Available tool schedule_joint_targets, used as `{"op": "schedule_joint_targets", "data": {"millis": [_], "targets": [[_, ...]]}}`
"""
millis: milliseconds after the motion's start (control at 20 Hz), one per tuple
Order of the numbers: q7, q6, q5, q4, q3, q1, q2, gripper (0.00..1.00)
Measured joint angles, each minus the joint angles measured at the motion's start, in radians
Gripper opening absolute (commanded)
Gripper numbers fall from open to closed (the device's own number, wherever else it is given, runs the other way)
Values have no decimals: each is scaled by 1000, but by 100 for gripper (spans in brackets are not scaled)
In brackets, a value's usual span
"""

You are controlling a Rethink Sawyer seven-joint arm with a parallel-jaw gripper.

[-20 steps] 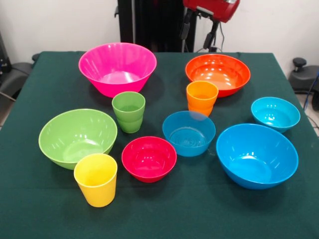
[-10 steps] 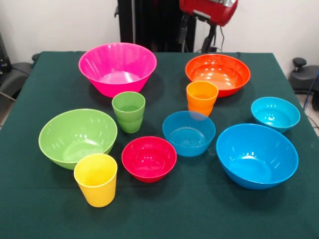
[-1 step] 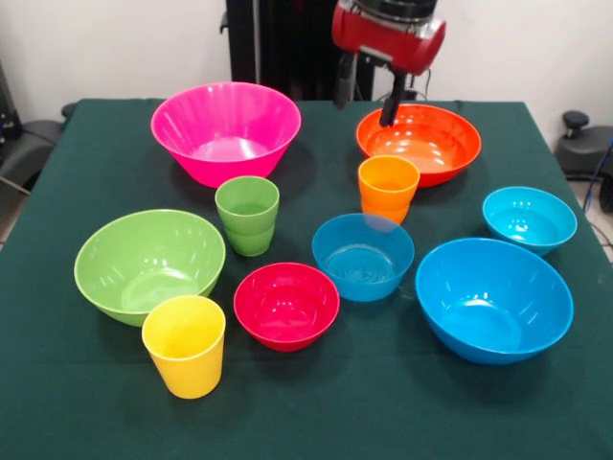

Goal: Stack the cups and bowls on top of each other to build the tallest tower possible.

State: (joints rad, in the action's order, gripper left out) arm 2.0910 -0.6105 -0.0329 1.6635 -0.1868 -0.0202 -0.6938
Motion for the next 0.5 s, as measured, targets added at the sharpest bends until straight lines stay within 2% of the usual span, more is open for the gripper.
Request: {"op": "schedule_joint_targets", "data": {"millis": [500], "targets": [[0, 11, 83, -29, 122, -106, 55, 100]]}}
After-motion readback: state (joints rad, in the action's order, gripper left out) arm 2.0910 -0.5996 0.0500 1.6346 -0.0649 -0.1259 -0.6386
